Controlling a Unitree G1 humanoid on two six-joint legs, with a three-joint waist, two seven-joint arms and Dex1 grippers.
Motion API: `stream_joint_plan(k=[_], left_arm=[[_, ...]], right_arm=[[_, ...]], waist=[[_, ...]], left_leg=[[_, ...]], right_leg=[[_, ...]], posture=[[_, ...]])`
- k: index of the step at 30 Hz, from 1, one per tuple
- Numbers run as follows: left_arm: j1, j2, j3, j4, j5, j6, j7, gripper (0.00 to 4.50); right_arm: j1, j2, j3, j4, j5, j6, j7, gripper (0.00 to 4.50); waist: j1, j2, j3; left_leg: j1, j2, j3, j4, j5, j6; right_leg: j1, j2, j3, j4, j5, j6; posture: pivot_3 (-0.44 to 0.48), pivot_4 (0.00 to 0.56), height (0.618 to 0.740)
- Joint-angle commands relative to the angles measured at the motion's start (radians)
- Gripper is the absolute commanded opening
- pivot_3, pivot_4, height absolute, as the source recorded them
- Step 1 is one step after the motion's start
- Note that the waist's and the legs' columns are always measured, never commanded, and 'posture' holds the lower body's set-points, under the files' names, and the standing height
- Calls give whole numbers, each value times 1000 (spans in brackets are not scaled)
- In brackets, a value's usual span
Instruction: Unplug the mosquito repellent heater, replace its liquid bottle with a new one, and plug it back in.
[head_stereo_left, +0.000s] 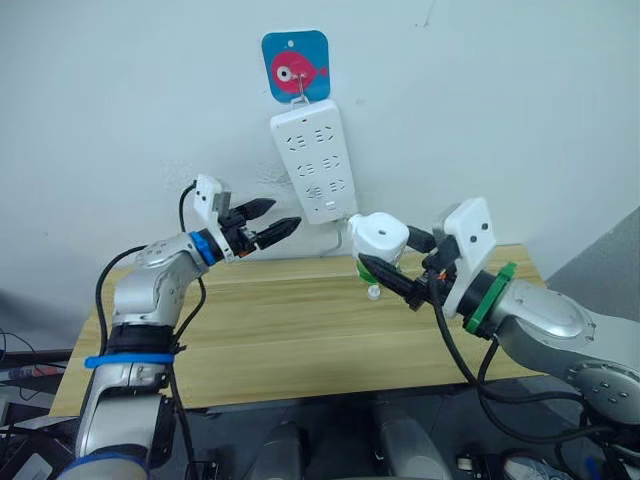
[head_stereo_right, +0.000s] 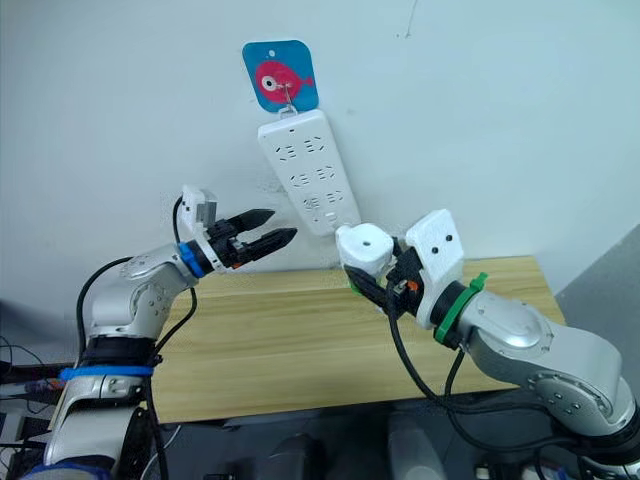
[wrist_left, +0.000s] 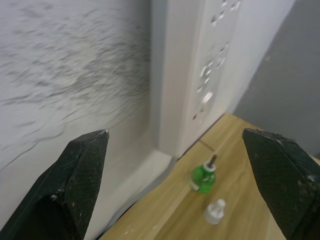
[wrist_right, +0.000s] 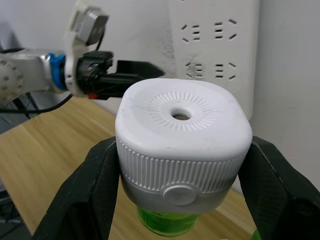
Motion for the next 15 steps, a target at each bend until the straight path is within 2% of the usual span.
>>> stream_joint_plan(k=[1, 8, 15], left_arm=[[-63, -19, -15, 37, 23, -27, -56, 4500], [-151, -71, -17, 158, 69, -88, -91, 4500], [-187, -100, -17, 227, 99, -135, -111, 2318]], right_arm=[[0, -3, -25, -56, -36, 5, 27, 3033], [30, 7, -49, -71, -63, 22, 47, 3031], [47, 25, -64, -83, -71, 38, 49, 3025]], waist=[[-1, 0, 0], [-3, 0, 0], [-4, 0, 0]], left_leg=[[0, 0, 0, 0, 0, 0], [0, 0, 0, 0, 0, 0], [0, 0, 0, 0, 0, 0]], right_leg=[[0, 0, 0, 0, 0, 0], [0, 0, 0, 0, 0, 0], [0, 0, 0, 0, 0, 0]], posture=[[-207, 157, 740], [-218, 157, 740], [-237, 159, 740]])
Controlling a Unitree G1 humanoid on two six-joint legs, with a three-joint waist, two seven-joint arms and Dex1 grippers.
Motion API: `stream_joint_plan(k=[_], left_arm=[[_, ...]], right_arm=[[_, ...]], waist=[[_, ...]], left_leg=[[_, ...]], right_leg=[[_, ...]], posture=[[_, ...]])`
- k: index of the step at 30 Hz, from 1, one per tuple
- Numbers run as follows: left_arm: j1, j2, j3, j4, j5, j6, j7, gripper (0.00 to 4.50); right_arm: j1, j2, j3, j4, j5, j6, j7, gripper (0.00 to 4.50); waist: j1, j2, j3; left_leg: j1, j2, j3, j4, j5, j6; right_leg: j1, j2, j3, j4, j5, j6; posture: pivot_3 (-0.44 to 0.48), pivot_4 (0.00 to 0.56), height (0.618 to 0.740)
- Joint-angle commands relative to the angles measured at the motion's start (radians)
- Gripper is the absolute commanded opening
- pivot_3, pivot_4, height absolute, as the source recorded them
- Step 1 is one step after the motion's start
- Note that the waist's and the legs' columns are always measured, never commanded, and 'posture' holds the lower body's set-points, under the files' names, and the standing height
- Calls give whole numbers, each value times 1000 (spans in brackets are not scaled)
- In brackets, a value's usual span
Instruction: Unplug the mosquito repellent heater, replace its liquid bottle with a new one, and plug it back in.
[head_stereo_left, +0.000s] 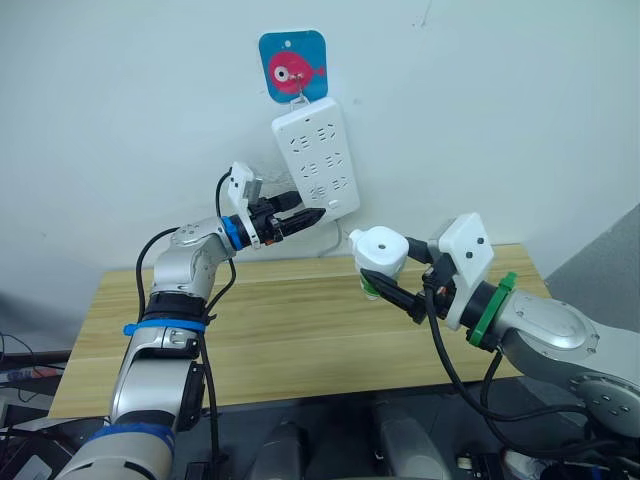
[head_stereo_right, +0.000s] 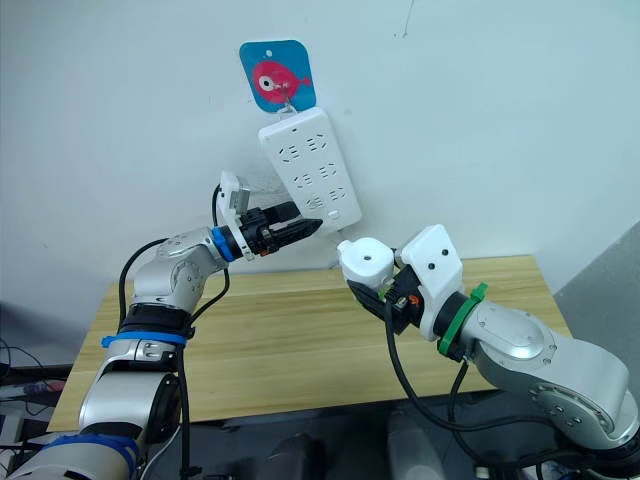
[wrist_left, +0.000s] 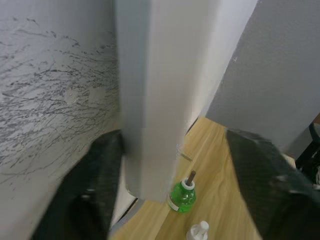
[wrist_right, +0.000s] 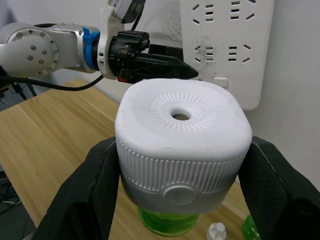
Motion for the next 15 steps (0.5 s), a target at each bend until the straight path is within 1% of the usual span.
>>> stream_joint_plan(k=[1, 3, 4, 8, 11, 15], left_arm=[[-35, -14, 12, 8, 10, -34, -20, 1979], [-42, -19, 14, 19, 15, -42, -23, 1406], [-45, -23, 15, 24, 18, -48, -23, 1284], [-50, -30, 19, 29, 31, -63, -20, 1284], [-37, -26, 22, 2, 30, -45, -15, 1284], [0, -15, 24, -49, 28, -22, -5, 1284]], right_arm=[[1, 11, -36, -49, -12, -3, 3, 3025], [4, 15, -38, -52, -13, 0, 4, 3025], [4, 17, -39, -52, -16, 3, 5, 3025], [-19, 37, -30, -37, -40, 23, -7, 3025], [-99, 89, 4, 24, -89, 71, -57, 3025], [-224, 199, 53, 134, -162, 132, -102, 3025]], waist=[[1, 0, 0], [1, 0, 0], [1, 0, 0], [2, 0, 0], [0, 0, 0], [-2, 0, 0]], left_leg=[[0, 0, 0, 0, 0, 0], [0, 0, 0, 0, 0, 0], [0, 0, 0, 0, 0, 0], [0, -1, -1, 1, 0, 0], [0, -1, -1, 1, 0, 0], [0, 0, -2, 1, 0, 0]], right_leg=[[0, 0, 0, 0, 0, 0], [0, 0, 0, 0, 0, 0], [0, 0, 0, 0, 0, 0], [0, -1, 0, 0, 0, 0], [0, -1, 0, 0, 0, 0], [0, -1, 0, 1, 0, 0]], posture=[[-237, 159, 740], [-237, 158, 740], [-237, 158, 740], [-238, 158, 740], [-243, 157, 740], [-238, 154, 740]])
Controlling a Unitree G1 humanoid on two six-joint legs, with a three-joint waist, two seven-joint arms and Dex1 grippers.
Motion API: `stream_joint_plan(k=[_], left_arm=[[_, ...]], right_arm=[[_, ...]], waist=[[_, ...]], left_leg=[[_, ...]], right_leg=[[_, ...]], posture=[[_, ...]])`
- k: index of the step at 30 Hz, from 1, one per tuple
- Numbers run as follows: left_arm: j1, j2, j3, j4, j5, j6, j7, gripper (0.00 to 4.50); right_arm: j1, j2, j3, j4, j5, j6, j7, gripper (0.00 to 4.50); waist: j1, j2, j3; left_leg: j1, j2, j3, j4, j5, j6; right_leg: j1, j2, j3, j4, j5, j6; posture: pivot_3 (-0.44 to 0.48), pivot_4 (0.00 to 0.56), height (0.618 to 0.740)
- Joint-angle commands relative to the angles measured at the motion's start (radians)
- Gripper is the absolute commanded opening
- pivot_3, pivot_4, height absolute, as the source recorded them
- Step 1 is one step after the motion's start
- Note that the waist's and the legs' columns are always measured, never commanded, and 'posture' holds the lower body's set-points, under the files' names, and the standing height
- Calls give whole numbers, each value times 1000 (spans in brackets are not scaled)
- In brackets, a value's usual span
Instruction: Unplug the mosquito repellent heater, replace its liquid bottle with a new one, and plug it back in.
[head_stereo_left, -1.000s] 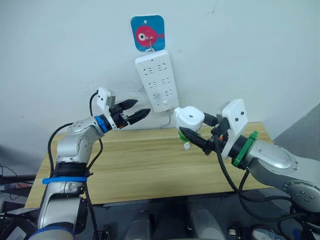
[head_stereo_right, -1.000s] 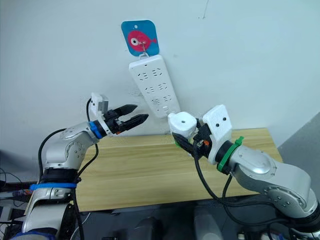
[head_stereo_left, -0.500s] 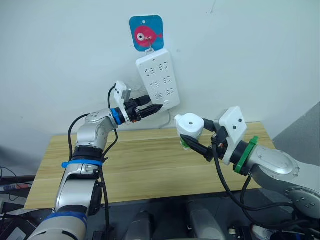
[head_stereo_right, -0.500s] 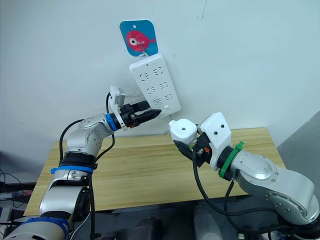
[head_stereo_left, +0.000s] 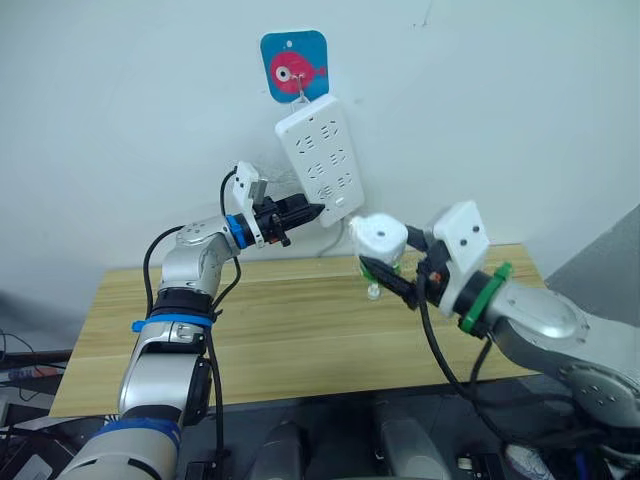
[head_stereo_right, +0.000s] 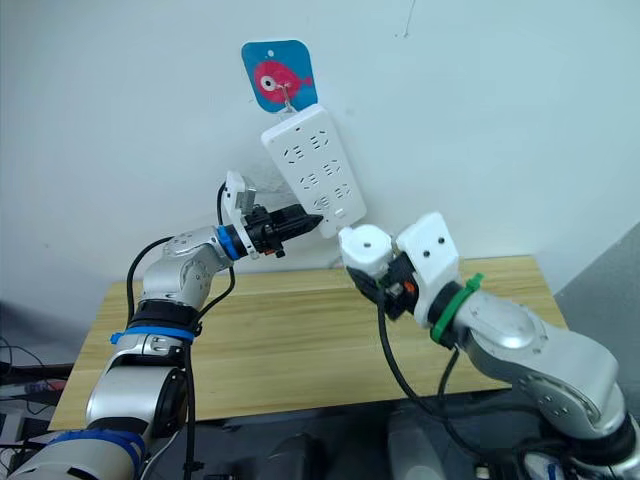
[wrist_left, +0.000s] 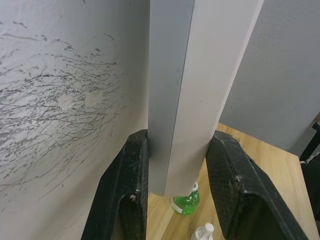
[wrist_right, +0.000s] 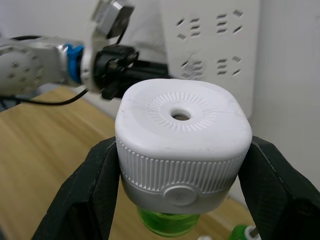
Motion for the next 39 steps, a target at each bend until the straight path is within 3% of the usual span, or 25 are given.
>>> stream_joint_plan(k=[1, 11, 39], left_arm=[[12, 6, 14, -73, -6, 17, 9, 1284], [53, 11, 21, -149, -10, 50, 30, 1284], [71, 15, 24, -179, -12, 69, 26, 1284]], right_arm=[[-91, 68, 22, 63, -68, 38, -33, 3025], [-203, 159, 50, 186, -211, 84, 27, 3024], [-234, 249, 100, 275, -502, 33, 223, 3024]], waist=[[-1, 0, 0], [-6, 0, 0], [-20, 0, 0]], left_leg=[[0, 0, -1, 0, 0, 0], [-1, -1, -7, 0, 0, 0], [-1, -1, -9, 0, 0, 0]], right_leg=[[0, 0, 0, 0, 0, 0], [-1, -5, -1, 1, 0, 0], [-1, -7, -2, 1, 0, 0]], posture=[[-230, 152, 740], [-210, 147, 740], [-196, 144, 740]])
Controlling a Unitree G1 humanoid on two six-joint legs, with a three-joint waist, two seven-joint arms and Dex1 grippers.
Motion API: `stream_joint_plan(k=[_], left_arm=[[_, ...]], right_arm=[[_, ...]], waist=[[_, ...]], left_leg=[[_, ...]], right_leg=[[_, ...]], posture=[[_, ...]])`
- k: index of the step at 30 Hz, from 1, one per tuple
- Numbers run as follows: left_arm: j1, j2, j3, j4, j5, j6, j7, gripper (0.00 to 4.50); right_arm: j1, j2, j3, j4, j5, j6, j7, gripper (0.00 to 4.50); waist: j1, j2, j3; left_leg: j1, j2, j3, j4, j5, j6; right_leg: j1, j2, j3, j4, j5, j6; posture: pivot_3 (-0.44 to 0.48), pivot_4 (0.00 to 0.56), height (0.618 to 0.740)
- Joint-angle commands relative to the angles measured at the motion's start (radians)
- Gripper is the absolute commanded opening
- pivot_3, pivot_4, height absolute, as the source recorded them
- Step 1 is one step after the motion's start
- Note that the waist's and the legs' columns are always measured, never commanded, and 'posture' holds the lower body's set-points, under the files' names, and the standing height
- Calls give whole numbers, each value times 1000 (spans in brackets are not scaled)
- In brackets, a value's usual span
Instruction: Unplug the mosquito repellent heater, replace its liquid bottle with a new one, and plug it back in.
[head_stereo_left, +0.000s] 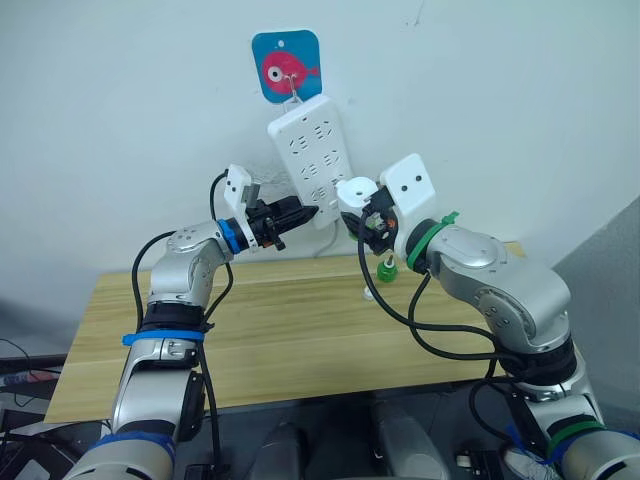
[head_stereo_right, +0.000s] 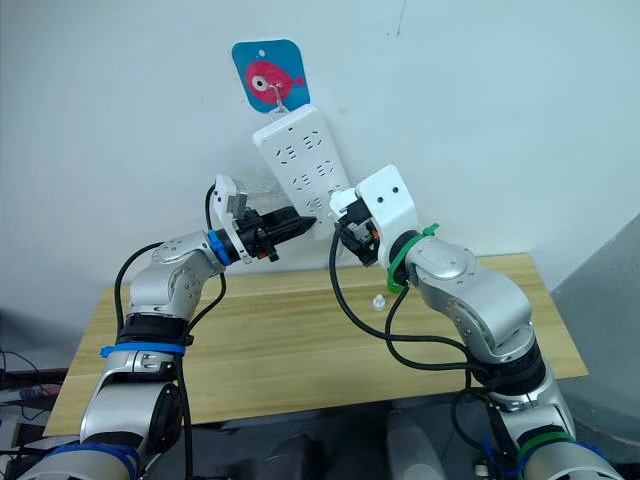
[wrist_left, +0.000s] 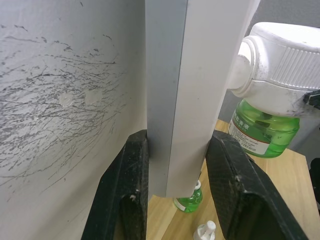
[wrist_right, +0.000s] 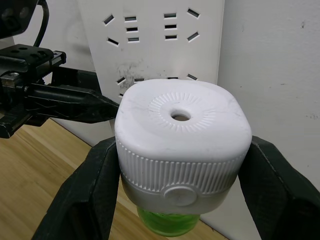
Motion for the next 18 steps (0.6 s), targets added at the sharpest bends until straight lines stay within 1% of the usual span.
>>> stream_joint_plan(k=[1, 9, 18], left_arm=[[-4, 2, -4, -36, -10, 7, -19, 1284], [-4, 3, -7, -41, -12, 13, -22, 1284], [5, -3, -15, -64, -11, 20, -36, 1284]], right_arm=[[-43, 17, 14, 3, -41, -41, 22, 3024], [-71, 56, 34, 81, -113, -77, 61, 3024], [-109, 132, 34, 198, -151, -104, 101, 3019]], waist=[[-1, 0, 0], [-5, 0, 0], [-13, 1, -2]], left_leg=[[0, 0, 0, 0, 0, 0], [1, 0, 0, 0, 0, 0], [4, 1, 1, 0, 0, 0]], right_leg=[[0, 0, 0, 0, 0, 0], [0, 0, 0, 1, 0, 0], [0, 0, 0, 5, 0, 0]], posture=[[-198, 144, 740], [-195, 144, 740], [-194, 141, 740]])
